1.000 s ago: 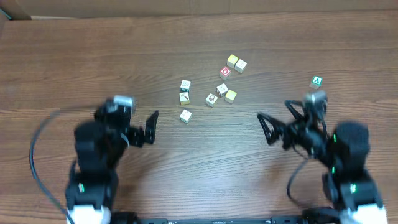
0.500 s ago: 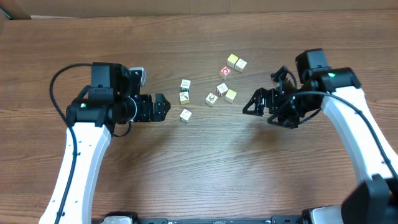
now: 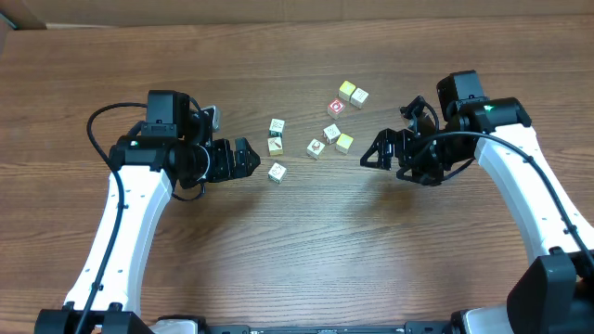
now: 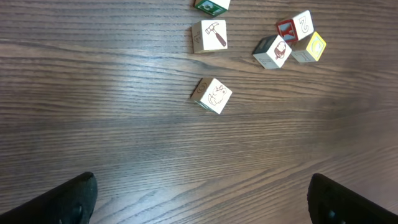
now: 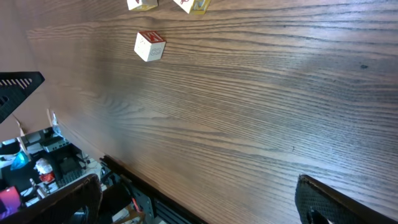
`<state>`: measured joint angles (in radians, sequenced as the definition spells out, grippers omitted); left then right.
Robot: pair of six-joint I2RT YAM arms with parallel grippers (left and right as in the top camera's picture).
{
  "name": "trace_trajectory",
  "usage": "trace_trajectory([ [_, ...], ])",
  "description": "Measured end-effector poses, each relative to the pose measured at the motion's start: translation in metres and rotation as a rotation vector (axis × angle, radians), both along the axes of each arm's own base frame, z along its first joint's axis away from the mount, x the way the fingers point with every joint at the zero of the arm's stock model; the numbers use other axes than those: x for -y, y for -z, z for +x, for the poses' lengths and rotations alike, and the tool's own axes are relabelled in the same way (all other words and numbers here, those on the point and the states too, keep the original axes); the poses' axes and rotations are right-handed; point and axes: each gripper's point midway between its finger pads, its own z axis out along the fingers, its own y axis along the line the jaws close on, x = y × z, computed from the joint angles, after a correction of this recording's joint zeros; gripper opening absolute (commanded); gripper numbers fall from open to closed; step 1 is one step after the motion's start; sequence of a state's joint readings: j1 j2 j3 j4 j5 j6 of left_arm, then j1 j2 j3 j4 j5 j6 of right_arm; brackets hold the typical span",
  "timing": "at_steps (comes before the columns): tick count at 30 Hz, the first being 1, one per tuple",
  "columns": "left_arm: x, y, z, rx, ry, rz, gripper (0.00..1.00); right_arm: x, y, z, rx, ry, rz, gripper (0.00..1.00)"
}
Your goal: Flip 5 blocks
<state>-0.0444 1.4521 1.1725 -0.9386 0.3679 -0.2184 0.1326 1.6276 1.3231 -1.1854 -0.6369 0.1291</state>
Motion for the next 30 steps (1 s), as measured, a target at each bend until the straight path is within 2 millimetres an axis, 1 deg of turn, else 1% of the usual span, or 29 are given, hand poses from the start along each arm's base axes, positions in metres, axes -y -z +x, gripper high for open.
trace_trajectory([
  [1, 0.0, 0.0, 0.001, 0.004, 0.003, 0.001, 0.96, 0.0, 0.0, 0.0, -0.001, 0.0, -0.001, 1.0],
  [5, 0.009, -0.002, 0.004, 0.036, 0.048, 0.011, 0.89, 0.001, 0.0, 0.0, -0.001, 0.0, -0.004, 1.0],
  [9, 0.03, 0.002, 0.003, 0.067, 0.135, 0.094, 0.83, 0.001, 0.001, -0.001, 0.002, -0.006, -0.009, 1.0],
  [13, 0.056, 0.021, -0.001, 0.072, 0.233, 0.238, 0.76, 0.002, 0.001, -0.003, -0.003, -0.011, -0.011, 1.0],
  [16, 0.066, 0.041, 0.001, 0.061, 0.268, 0.35, 0.75, 0.002, 0.002, -0.006, -0.017, -0.013, -0.013, 1.0],
  [18, 0.067, 0.053, 0.005, 0.051, 0.269, 0.396, 0.74, 0.002, 0.002, -0.008, -0.025, -0.015, -0.015, 1.0],
  [20, 0.063, 0.068, 0.009, 0.021, 0.257, 0.437, 0.74, 0.003, 0.002, -0.008, -0.027, -0.015, -0.017, 1.0],
  [23, 0.061, 0.085, 0.016, -0.018, 0.243, 0.47, 0.74, 0.003, 0.002, -0.009, -0.028, -0.016, -0.018, 1.0],
  [27, 0.065, 0.095, 0.027, -0.037, 0.239, 0.483, 0.73, 0.003, 0.002, -0.009, -0.028, -0.016, -0.018, 1.0],
  [30, 0.07, 0.099, 0.037, -0.038, 0.24, 0.479, 0.69, 0.003, 0.002, -0.009, -0.027, -0.016, -0.018, 1.0],
])
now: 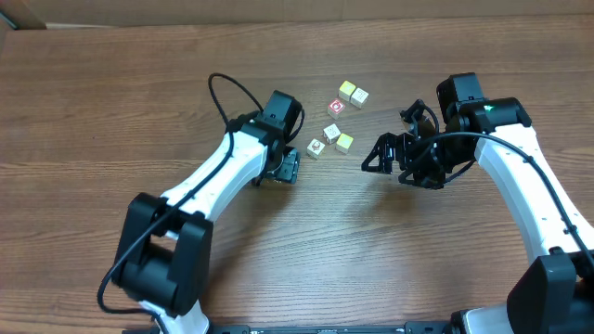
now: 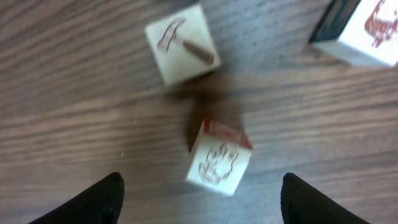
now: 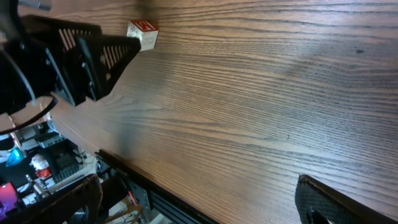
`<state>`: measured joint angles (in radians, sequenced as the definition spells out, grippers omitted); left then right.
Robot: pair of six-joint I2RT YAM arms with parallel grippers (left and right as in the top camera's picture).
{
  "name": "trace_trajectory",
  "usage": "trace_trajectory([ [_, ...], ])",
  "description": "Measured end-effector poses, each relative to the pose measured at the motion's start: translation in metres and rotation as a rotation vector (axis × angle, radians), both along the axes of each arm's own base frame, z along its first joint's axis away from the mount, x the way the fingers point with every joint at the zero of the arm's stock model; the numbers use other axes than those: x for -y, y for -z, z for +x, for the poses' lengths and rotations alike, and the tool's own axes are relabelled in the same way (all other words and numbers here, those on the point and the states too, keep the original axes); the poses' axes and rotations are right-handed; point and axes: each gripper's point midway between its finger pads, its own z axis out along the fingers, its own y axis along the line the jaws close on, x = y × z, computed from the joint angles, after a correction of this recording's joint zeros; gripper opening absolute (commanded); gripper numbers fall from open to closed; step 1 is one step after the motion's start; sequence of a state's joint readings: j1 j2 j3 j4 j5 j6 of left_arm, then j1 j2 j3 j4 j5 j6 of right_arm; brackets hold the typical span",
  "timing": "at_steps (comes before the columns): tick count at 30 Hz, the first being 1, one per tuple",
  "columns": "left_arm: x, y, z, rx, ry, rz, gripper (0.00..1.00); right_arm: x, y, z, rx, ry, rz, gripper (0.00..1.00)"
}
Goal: Flip 5 blocks
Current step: 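Grasp the red-lettered M block with the left gripper and lift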
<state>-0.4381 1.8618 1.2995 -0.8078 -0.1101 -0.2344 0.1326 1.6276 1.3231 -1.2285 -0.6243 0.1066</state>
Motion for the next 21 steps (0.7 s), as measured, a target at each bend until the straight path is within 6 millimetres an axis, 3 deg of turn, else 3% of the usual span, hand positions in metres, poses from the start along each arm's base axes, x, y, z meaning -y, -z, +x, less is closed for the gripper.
trace_trajectory([
  [6, 0.006, 0.018, 0.003, -0.044, 0.002, -0.007, 0.61, 0.0, 0.0, 0.0, 0.001, 0.0, 0.0, 1.0],
  [13, 0.006, 0.043, -0.006, -0.124, 0.004, 0.003, 0.41, 0.0, 0.0, 0.0, 0.002, 0.0, -0.001, 1.0],
  [21, 0.009, 0.043, -0.006, -0.13, -0.005, -0.012, 0.14, 0.0, 0.0, 0.0, 0.001, 0.0, -0.001, 1.0],
])
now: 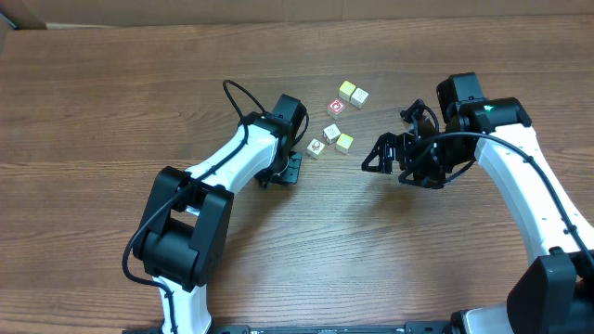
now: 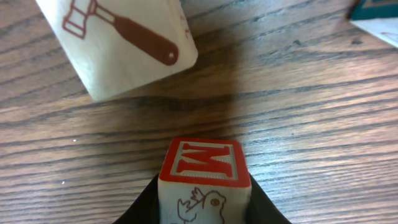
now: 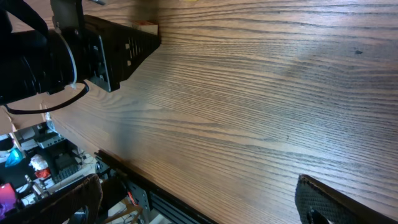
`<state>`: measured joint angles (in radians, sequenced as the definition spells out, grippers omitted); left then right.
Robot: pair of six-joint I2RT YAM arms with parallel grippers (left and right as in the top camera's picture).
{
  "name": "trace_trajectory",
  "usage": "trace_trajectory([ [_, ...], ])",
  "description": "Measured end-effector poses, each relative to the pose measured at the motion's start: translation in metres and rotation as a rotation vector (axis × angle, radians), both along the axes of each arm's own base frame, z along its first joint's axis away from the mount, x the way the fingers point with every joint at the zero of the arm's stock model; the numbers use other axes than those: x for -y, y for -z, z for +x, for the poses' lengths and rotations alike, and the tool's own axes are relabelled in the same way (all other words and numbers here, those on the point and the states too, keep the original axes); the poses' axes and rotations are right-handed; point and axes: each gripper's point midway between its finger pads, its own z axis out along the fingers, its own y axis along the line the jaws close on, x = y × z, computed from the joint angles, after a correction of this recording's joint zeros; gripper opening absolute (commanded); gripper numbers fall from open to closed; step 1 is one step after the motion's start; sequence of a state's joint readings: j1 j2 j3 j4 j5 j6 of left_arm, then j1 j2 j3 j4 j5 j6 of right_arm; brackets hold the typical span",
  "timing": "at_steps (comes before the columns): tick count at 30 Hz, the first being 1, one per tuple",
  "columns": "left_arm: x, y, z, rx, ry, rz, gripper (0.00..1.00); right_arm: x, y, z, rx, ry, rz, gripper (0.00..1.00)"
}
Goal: Flip 5 blocks
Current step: 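Grasp the red-lettered M block with the left gripper and lift, then carry the M block to the front table area and release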
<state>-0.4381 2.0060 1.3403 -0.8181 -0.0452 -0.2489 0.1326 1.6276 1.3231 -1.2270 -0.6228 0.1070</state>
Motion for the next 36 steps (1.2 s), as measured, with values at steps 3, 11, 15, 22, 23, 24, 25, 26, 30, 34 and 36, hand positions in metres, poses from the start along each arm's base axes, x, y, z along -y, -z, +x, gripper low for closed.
trace_trajectory([
  [3, 0.001, -0.005, 0.001, -0.005, -0.016, -0.003, 0.08, 0.0, 0.0, 0.0, 0.0, 0.0, -0.001, 1.0],
  [11, 0.005, -0.038, 0.007, -0.023, -0.078, -0.004, 0.04, 0.0, 0.0, 0.0, 0.0, -0.001, -0.002, 1.0],
  [15, 0.002, -0.042, -0.008, -0.086, -0.117, 0.005, 0.05, 0.002, 0.001, -0.002, -0.008, -0.001, -0.013, 1.0],
  [22, 0.027, -0.049, -0.047, -0.062, -0.088, -0.037, 0.04, 0.01, 0.007, -0.007, -0.029, 0.002, -0.065, 1.0],
  [23, 0.034, -0.052, -0.055, -0.051, -0.072, -0.048, 0.04, 0.01, 0.007, -0.008, -0.034, 0.002, -0.07, 1.0],
  [24, 0.043, -0.055, -0.065, -0.034, -0.055, -0.065, 0.04, 0.011, 0.007, -0.008, -0.037, 0.002, -0.073, 1.0],
  [25, 0.051, -0.057, -0.075, -0.024, -0.041, -0.08, 0.05, 0.011, 0.008, -0.009, -0.038, 0.003, -0.077, 1.0],
  [26, 0.056, -0.058, -0.086, -0.02, -0.026, -0.089, 0.04, 0.012, 0.008, -0.009, -0.039, 0.003, -0.079, 1.0],
  [30, 0.078, -0.059, -0.13, -0.032, 0.034, -0.117, 0.04, 0.013, 0.009, -0.01, -0.044, 0.003, -0.086, 1.0],
  [34, 0.099, -0.05, -0.163, -0.054, 0.076, -0.133, 0.04, 0.013, 0.009, -0.01, -0.043, 0.003, -0.087, 1.0],
  [36, 0.111, -0.045, -0.177, -0.057, 0.094, -0.148, 0.05, 0.013, 0.009, -0.011, -0.046, 0.003, -0.087, 1.0],
])
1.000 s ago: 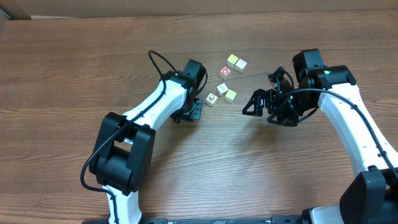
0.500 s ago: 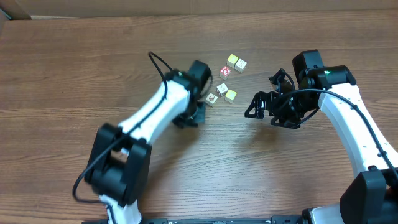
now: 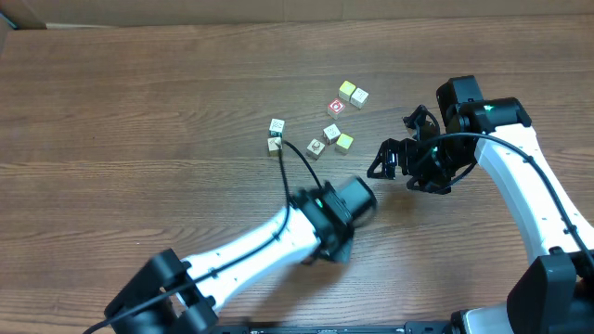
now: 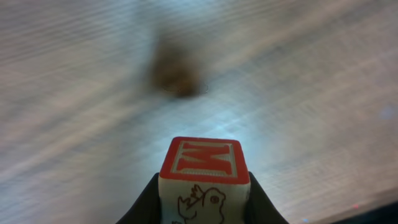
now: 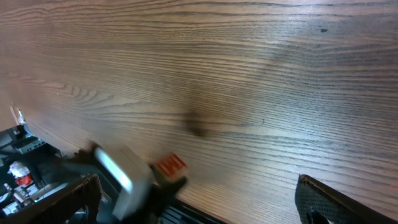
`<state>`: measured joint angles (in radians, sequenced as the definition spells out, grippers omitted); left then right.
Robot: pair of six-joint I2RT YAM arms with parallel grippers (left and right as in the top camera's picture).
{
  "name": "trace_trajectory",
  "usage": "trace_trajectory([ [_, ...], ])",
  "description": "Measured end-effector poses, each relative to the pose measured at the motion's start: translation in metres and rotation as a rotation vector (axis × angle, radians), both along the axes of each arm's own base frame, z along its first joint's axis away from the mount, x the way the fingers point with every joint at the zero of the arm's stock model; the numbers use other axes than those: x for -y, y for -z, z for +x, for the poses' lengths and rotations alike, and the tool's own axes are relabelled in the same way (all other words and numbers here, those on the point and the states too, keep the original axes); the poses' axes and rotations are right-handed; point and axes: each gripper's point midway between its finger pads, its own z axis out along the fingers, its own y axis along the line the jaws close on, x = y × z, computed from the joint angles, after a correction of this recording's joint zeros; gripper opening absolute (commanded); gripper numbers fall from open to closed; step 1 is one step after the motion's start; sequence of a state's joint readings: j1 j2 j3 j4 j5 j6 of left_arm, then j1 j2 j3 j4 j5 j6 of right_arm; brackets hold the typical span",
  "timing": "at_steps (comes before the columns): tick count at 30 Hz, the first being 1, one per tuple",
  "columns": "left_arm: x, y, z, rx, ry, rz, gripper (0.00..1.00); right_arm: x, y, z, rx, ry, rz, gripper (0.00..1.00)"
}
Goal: Flip 5 blocks
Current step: 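Carry the M block to the front table area and release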
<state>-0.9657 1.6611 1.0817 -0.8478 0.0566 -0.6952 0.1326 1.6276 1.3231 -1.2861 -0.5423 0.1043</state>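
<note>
A wooden block (image 4: 205, 160) with a red M face and a drawn bird on its side sits between the fingers of my left gripper (image 4: 205, 190), which is shut on it above a blurred tabletop. Overhead, the left gripper (image 3: 360, 198) is at the table's middle front, away from the cluster. Loose blocks lie near the centre: two (image 3: 277, 125) at the left, three (image 3: 331, 133) in the middle, one red-faced (image 3: 336, 108), and a yellow pair (image 3: 352, 93). My right gripper (image 3: 390, 160) hangs open to the right of them. Its view shows the M block (image 5: 169, 165) blurred in the left gripper.
The wood-grain table (image 3: 139, 111) stretches wide on all sides of the small cluster. The left arm (image 3: 269, 237) lies across the front middle. The right arm (image 3: 520, 176) reaches in from the right. Shelving and clutter (image 5: 25, 155) show past the table's edge in the right wrist view.
The left gripper, then shut on the M block beside the hammer block, is now at the table's middle front, still holding it. The right gripper has shifted slightly.
The left gripper was open, left of the blocks, with the bird block lying alone on the table. It was then over that block with fingers spread, then shut on it. Now the block is off the table in the gripper, away from the cluster.
</note>
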Motion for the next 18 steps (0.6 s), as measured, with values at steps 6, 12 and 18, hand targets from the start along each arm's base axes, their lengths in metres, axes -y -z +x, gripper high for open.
trace_trajectory([
  [6, 0.032, 0.001, -0.03, 0.0, 0.03, -0.065, 0.06, 0.0, 0.0, -0.002, -0.008, 0.0, -0.001, 1.0],
  [12, 0.036, 0.001, -0.034, -0.003, -0.027, -0.069, 0.05, 0.0, 0.0, -0.003, -0.016, 0.0, -0.002, 1.0],
  [18, 0.033, 0.011, -0.028, -0.001, -0.086, -0.04, 0.08, 0.002, 0.001, -0.003, -0.016, 0.0, -0.01, 1.0],
])
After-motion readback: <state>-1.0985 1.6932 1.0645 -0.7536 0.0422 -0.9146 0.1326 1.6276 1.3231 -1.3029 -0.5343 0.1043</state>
